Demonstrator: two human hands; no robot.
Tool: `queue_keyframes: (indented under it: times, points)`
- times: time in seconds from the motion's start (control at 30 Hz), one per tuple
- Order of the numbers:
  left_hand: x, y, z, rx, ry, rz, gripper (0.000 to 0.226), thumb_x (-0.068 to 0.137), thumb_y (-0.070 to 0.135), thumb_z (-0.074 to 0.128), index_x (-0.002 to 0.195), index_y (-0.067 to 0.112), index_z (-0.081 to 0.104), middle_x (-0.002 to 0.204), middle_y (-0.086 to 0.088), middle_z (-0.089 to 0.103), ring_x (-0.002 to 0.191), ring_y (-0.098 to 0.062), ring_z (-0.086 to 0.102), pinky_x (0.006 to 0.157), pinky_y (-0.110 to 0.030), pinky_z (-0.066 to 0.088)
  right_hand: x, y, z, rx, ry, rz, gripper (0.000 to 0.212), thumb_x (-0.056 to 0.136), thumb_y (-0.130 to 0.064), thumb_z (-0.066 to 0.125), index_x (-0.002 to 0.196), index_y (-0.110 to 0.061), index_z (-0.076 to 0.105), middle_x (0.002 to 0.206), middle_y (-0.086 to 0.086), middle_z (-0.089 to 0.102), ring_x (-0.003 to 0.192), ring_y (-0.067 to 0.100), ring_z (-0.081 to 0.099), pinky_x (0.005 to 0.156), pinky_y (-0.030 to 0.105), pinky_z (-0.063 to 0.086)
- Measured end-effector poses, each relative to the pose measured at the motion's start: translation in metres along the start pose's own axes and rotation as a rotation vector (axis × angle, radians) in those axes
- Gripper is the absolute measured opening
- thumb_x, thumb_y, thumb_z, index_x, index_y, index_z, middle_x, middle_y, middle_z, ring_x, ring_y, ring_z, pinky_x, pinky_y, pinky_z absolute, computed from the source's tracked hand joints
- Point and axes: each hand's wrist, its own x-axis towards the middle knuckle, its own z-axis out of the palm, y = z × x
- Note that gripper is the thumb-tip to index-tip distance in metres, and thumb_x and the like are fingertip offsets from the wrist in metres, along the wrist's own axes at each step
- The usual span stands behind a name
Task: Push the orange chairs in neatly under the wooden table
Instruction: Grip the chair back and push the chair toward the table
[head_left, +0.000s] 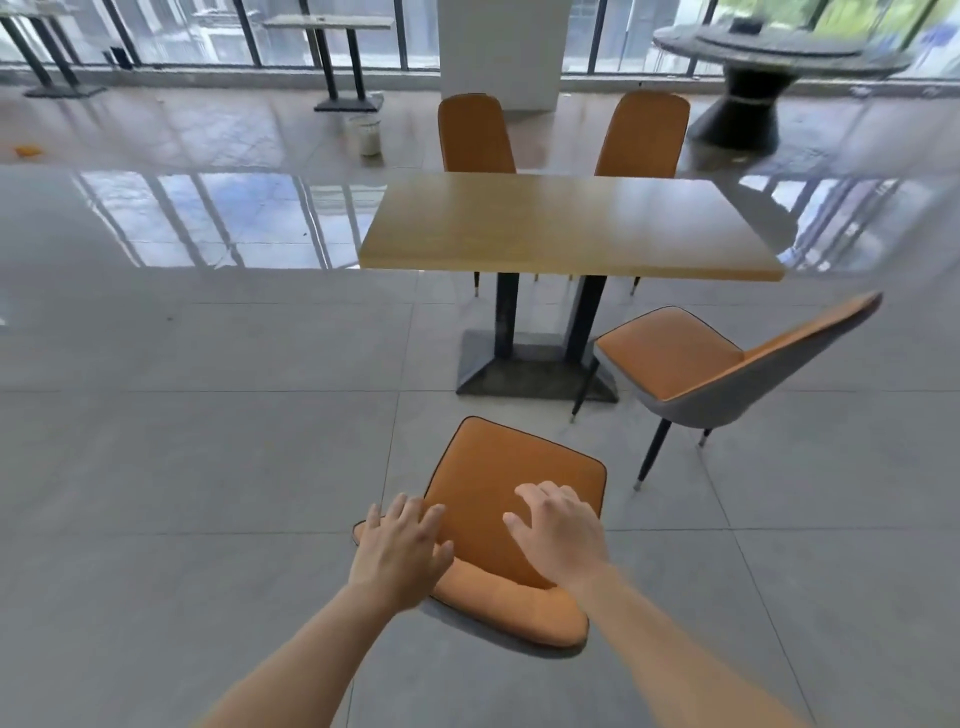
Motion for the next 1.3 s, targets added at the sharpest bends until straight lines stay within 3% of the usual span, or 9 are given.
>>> queue_keyframes:
  times: [0.13,0.23,0.3,0.37,0.47,0.67,0.9,1.07,1.3]
  points:
    - [-0.002,-0.018,0.012,0.08,-0.061,0.067,0.063,0.09,0.056,0.008,0.122,0.027,0.053,0.128,-0.001,0.057,0.114,-0.028,0.055,0.094,-0.05,0.042,-0.036,-0.007,0.03,0.039,-0.032,0.049,0.043,0.098,-0.055,0.046,0.128,-0.029,0.061,0.124,-0.006,0.065,0.109,0.014,0.059,0.086,0.029,0.052]
    - [-0.01,-0.026,0.022,0.281,-0.089,0.288,0.019,0.098,0.028,0.033,0.101,0.022,0.051,0.109,-0.002,0.058,0.098,-0.032,0.051,0.081,-0.048,0.04,-0.068,-0.014,0.046,0.014,-0.056,0.108,0.046,0.098,-0.061,0.04,0.123,-0.032,0.063,0.121,-0.009,0.064,0.108,0.014,0.056,0.085,0.031,0.052]
    - [-0.007,-0.034,0.024,0.256,-0.043,0.398,0.006,0.098,0.022,0.043,0.099,0.021,0.049,0.098,-0.002,0.058,0.092,-0.031,0.051,0.074,-0.043,0.039,-0.08,-0.026,0.051,0.03,-0.071,0.156,0.061,0.096,-0.07,0.024,0.119,-0.033,0.067,0.116,-0.012,0.065,0.104,0.012,0.056,0.083,0.028,0.049]
    - [0.0,-0.044,0.021,0.215,-0.015,0.527,0.008,0.093,0.029,0.053,0.089,0.024,0.048,0.081,0.003,0.055,0.077,-0.024,0.053,0.061,-0.037,0.044,-0.087,-0.04,0.057,0.02,-0.015,0.218,0.079,0.089,-0.078,0.006,0.107,-0.035,0.07,0.102,-0.014,0.068,0.093,0.009,0.058,0.078,0.027,0.047]
    - [0.004,-0.052,0.025,0.159,0.166,0.586,0.023,0.087,0.038,0.054,0.069,0.027,0.047,0.061,0.01,0.044,0.053,-0.014,0.042,0.045,-0.027,0.039,-0.098,-0.045,0.073,-0.019,0.133,0.296,0.058,0.096,-0.068,0.025,0.086,-0.035,0.071,0.082,-0.014,0.069,0.079,0.008,0.06,0.073,0.029,0.046]
    - [0.007,-0.057,0.05,-0.03,0.387,0.5,0.036,0.088,0.038,0.05,0.057,0.022,0.045,0.056,0.004,0.043,0.045,-0.019,0.04,0.051,-0.027,0.02,-0.093,-0.036,0.096,-0.107,0.37,0.246,0.053,0.098,-0.053,0.031,0.064,-0.028,0.064,0.066,-0.01,0.063,0.059,0.012,0.052,0.054,0.025,0.043]
    - [0.032,-0.053,0.052,-0.065,0.44,0.496,0.038,0.089,0.038,0.049,0.055,0.021,0.045,0.054,0.003,0.043,0.044,-0.019,0.04,0.047,-0.026,0.023,-0.067,-0.015,0.1,-0.152,0.48,0.152,0.054,0.098,-0.05,0.033,0.062,-0.027,0.065,0.063,-0.008,0.062,0.057,0.016,0.053,0.048,0.025,0.037]
    - [0.053,-0.039,0.05,-0.082,0.477,0.444,0.04,0.091,0.038,0.046,0.055,0.02,0.048,0.054,0.003,0.044,0.044,-0.021,0.043,0.045,-0.025,0.024,-0.042,0.008,0.095,-0.172,0.465,0.145,0.043,0.092,-0.045,0.045,0.061,-0.025,0.065,0.063,-0.008,0.064,0.056,0.016,0.054,0.049,0.025,0.039]
    - [0.075,-0.024,0.049,-0.076,0.516,0.399,0.04,0.092,0.037,0.042,0.056,0.021,0.05,0.055,0.003,0.045,0.046,-0.02,0.044,0.045,-0.025,0.026,-0.017,0.033,0.09,-0.127,0.47,0.09,0.053,0.097,-0.05,0.037,0.062,-0.025,0.068,0.063,-0.008,0.065,0.056,0.014,0.054,0.05,0.025,0.043]
